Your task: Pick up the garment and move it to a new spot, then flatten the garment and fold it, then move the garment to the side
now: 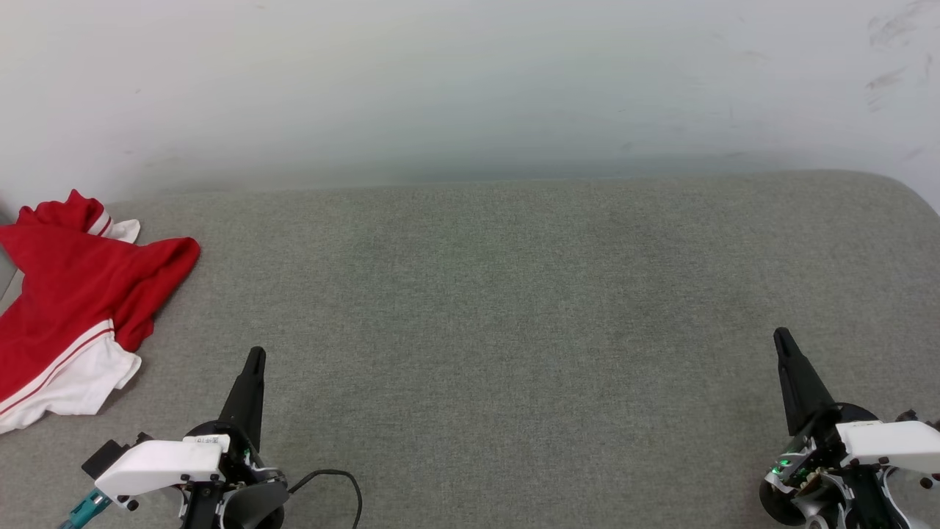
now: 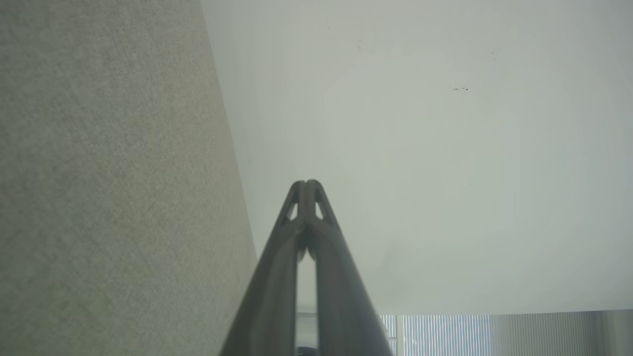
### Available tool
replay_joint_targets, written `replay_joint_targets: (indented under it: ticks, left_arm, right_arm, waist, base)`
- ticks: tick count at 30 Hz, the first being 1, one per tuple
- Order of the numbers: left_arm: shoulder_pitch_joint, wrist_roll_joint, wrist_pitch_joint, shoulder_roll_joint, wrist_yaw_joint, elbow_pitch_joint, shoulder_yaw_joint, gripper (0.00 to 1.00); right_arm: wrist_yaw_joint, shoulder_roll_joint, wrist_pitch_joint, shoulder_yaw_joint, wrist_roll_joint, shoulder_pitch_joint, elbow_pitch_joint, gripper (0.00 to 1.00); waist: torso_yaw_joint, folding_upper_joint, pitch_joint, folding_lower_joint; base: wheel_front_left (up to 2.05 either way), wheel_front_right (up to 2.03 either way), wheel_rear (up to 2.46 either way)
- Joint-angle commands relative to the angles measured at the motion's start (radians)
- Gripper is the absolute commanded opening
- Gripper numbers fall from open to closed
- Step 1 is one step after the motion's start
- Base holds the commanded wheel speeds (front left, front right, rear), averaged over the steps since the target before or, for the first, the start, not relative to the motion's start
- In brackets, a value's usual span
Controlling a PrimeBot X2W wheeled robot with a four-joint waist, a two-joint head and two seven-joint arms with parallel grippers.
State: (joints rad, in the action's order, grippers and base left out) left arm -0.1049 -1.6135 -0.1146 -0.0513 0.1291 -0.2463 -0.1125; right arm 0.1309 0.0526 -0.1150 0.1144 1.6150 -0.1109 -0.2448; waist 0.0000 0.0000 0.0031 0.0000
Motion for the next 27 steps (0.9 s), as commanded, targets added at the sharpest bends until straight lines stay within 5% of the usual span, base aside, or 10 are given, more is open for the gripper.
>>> replay_joint_targets:
  ticks: [1, 27]
  left_arm:
    - [-0.007, 0.002, -0.003, 0.002, 0.003, -0.001, -0.003, 0.0]
    - [-0.007, 0.002, -0.002, 0.001, 0.003, -0.001, -0.003, 0.0]
  right_arm:
    - [0.0, -0.004, -0.002, 0.0, -0.005, 0.007, -0.001, 0.0]
    - [0.0, -0.004, -0.001, 0.0, -0.005, 0.007, -0.001, 0.0]
  waist:
    - [0.0, 0.0, 0.0, 0.0]
    - [0.0, 0.0, 0.0, 0.0]
  base:
    - [0.0, 0.0, 0.0]
    - [0.0, 0.0, 0.0]
